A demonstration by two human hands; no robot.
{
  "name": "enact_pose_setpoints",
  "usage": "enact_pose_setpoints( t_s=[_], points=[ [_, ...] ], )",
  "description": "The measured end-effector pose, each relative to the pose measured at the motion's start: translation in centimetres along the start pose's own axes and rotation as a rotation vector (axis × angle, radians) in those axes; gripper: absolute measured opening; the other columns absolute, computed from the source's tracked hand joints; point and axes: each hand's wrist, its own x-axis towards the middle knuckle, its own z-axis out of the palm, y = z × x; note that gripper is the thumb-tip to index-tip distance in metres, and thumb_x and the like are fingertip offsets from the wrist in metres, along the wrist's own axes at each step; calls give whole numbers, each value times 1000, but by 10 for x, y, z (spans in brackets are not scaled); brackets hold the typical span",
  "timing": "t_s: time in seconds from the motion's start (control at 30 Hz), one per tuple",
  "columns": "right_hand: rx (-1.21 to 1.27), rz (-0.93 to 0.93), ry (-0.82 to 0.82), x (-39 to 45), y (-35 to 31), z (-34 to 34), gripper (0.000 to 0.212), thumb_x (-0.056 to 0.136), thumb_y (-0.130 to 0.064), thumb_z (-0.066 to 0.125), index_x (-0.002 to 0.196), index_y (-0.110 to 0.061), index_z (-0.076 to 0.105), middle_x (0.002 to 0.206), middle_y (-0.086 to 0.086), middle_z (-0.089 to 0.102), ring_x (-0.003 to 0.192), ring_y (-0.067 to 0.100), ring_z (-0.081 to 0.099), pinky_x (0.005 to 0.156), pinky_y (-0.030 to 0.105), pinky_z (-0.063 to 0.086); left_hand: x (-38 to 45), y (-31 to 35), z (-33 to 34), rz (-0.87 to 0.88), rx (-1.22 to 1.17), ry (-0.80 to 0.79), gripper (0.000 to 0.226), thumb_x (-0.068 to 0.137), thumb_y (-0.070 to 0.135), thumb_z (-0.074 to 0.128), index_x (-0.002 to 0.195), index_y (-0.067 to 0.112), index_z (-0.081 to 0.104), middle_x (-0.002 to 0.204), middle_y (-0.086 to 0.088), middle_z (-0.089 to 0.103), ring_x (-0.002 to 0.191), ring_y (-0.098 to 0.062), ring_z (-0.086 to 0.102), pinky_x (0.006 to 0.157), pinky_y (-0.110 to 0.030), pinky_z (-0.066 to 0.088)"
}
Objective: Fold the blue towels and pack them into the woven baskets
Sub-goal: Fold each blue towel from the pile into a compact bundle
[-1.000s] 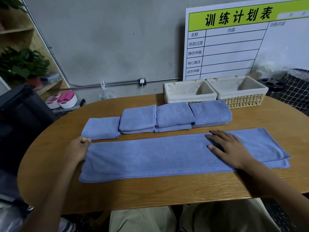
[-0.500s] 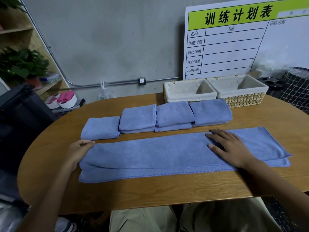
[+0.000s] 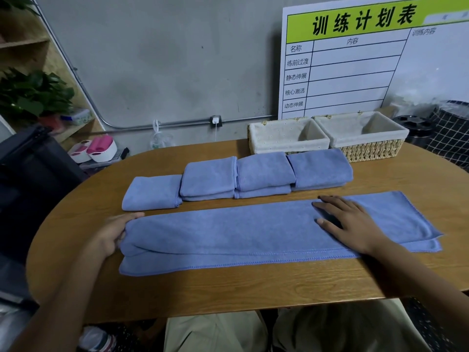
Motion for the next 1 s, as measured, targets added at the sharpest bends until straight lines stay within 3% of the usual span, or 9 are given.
enact_pose_setpoints(
  t_s=[0.13,0.23,0.37,0.53,0.6,0.7,0.8,0.9,1.0],
  points=[
    [-2,2,-1,-1,0,1,71,89,-72,19,145,-37,45,156,-12,37,146,16,28,116,39,22,3,-5,-2,35,-46,22,25,96,24,63,117,14,72,98,-12,66,83,-31,57,67,-39,45],
    [0,3,-2,0,-1,1,71,89,-72,20,145,-37,45,155,-11,38,146,16,29,116,40,23,-7,-10,3,168,-45,37,28,102,29,56,124,15,68,116,-6,66,99,-24,62,80,-38,48],
    [-4,6,0,-1,-2,0,72,89,-72,19,145,-37,46,156,-12,37,146,16,29,116,39,23,-31,-18,2,257,-50,-22,38,91,45,67,126,30,64,127,2,64,116,-20,61,101,-44,49],
    [-6,10,-3,2,1,-1,72,89,-73,18,145,-37,45,156,-12,36,146,17,29,116,40,24,-61,-25,11,488,80,-5,42,95,16,67,129,38,56,125,19,57,98,5,62,80,-25,54],
    [-7,-1,-6,4,3,0,71,90,-73,19,145,-37,46,156,-12,37,145,16,31,116,41,25,-60,-22,8,482,51,49,42,95,11,66,130,33,58,129,10,56,98,2,57,77,-27,51],
    [4,-10,13,6,3,-1,67,91,-69,23,141,-34,51,152,-9,43,141,17,38,113,42,29,-59,-16,3,336,-26,-38,40,98,12,62,136,25,56,132,1,55,98,-10,61,69,-31,56],
    [-1,-75,150,2,-3,-3,65,97,-66,23,130,-26,62,140,-3,55,128,22,52,105,42,36,-65,-23,1,282,-61,-131,42,96,28,63,137,36,54,130,3,61,108,-20,65,78,-42,57],
    [51,-168,253,-8,-26,-3,56,100,-59,30,123,-24,67,131,-2,61,116,24,58,98,41,41,-72,-37,-4,372,-55,-180,65,77,47,82,135,46,52,123,7,69,111,-14,67,84,-44,56],
    [138,-291,212,-15,-64,4,46,99,-57,38,123,-29,66,132,-8,59,118,18,56,100,38,40,-76,-46,-3,486,39,-158,62,80,31,84,134,42,55,134,10,63,121,-6,60,96,-42,53]
  ],
)
